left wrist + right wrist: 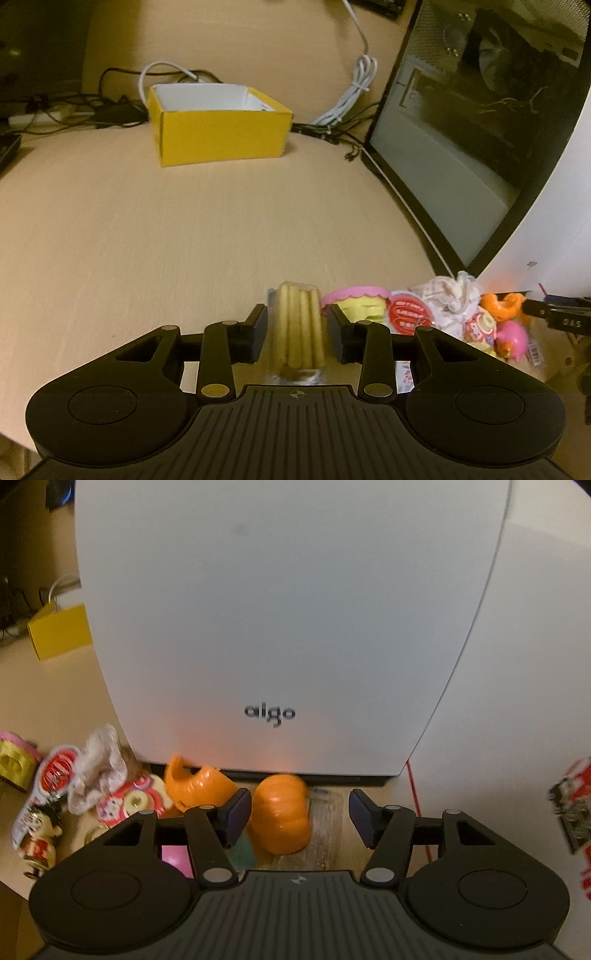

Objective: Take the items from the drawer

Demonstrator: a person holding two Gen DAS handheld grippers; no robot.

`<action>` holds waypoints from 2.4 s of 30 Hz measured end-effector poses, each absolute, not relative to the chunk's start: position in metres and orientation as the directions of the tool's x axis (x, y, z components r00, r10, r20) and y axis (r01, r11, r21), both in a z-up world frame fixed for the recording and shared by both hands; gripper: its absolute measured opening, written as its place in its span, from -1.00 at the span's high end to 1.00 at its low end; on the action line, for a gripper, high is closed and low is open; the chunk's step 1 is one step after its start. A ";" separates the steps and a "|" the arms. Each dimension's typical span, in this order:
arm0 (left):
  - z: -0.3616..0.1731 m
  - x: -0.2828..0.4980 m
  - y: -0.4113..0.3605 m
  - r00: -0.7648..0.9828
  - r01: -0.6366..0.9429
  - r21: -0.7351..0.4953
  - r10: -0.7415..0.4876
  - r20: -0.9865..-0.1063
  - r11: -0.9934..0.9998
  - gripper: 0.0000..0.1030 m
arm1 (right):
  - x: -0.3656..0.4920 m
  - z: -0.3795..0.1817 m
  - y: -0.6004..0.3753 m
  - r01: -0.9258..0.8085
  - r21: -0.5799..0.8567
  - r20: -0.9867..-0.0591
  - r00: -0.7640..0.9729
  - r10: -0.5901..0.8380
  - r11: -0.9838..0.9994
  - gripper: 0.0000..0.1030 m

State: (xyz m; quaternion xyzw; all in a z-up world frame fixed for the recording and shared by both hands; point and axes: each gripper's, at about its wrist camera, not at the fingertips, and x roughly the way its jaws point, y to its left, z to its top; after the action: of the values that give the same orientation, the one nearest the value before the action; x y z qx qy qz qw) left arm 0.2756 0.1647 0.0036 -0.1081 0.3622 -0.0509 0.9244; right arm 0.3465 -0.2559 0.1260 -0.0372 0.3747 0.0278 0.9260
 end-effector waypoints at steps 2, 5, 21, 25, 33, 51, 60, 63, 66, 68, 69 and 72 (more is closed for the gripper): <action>0.006 0.268 0.168 0.751 -0.027 -0.237 -0.137 -0.646 0.971 0.26 | 0.346 0.128 -0.256 -0.078 -0.047 -0.697 0.717 0.023 0.996 -0.16; 0.015 0.250 0.177 0.784 -0.060 -0.236 -0.101 -0.613 0.970 0.26 | 0.341 0.133 -0.258 -0.067 -0.041 -0.689 0.724 0.021 0.997 -0.16; 0.031 0.101 0.191 0.816 -0.078 -0.225 -0.067 -0.575 0.971 0.26 | 0.180 0.181 -0.233 -0.120 0.096 -0.648 0.746 0.154 0.988 -0.16; 0.025 0.059 0.177 0.808 -0.063 -0.238 -0.091 -0.583 0.969 0.26 | 0.137 0.173 -0.208 -0.193 0.110 -0.671 0.709 0.217 0.975 -0.16; 0.017 -0.033 0.113 0.814 -0.003 -0.234 -0.133 -0.565 0.972 0.26 | 0.043 0.158 -0.185 -0.371 0.166 -0.697 0.612 0.375 0.914 -0.17; -0.038 -0.105 0.018 0.752 -0.003 -0.129 -0.083 -0.653 0.992 0.26 | -0.053 0.073 -0.224 -0.176 0.164 -0.731 0.639 0.240 0.971 -0.30; -0.052 -0.074 0.033 0.786 -0.024 -0.142 -0.069 -0.615 0.990 0.26 | -0.028 0.072 -0.235 -0.034 0.061 -0.702 0.709 0.067 0.998 -0.30; -0.049 -0.067 0.041 0.816 -0.031 -0.155 -0.065 -0.575 0.987 0.28 | -0.016 0.075 -0.234 -0.042 0.062 -0.711 0.699 0.074 0.997 -0.30; -0.042 -0.050 0.050 0.834 -0.042 -0.144 -0.044 -0.549 0.989 0.28 | -0.007 0.071 -0.223 -0.092 0.049 -0.721 0.685 0.099 0.995 -0.30; -0.034 -0.036 0.060 0.845 -0.058 -0.166 -0.040 -0.534 0.984 0.29 | -0.001 0.070 -0.218 -0.100 0.052 -0.725 0.680 0.107 0.994 -0.31; -0.031 -0.033 0.064 0.849 -0.056 -0.177 -0.046 -0.526 0.983 0.29 | 0.002 0.069 -0.217 -0.098 0.064 -0.728 0.676 0.113 0.993 -0.31; -0.025 -0.030 0.071 0.842 -0.003 -0.190 -0.100 -0.529 0.982 0.29 | 0.016 0.065 -0.212 -0.096 0.069 -0.732 0.671 0.116 0.993 -0.31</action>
State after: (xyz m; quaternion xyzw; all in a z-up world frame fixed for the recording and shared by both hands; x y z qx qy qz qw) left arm -0.0304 0.0706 -0.0253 -0.0918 0.2796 -0.0255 0.9554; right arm 0.0158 -0.2120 0.0652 0.0121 0.4014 0.0581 0.9140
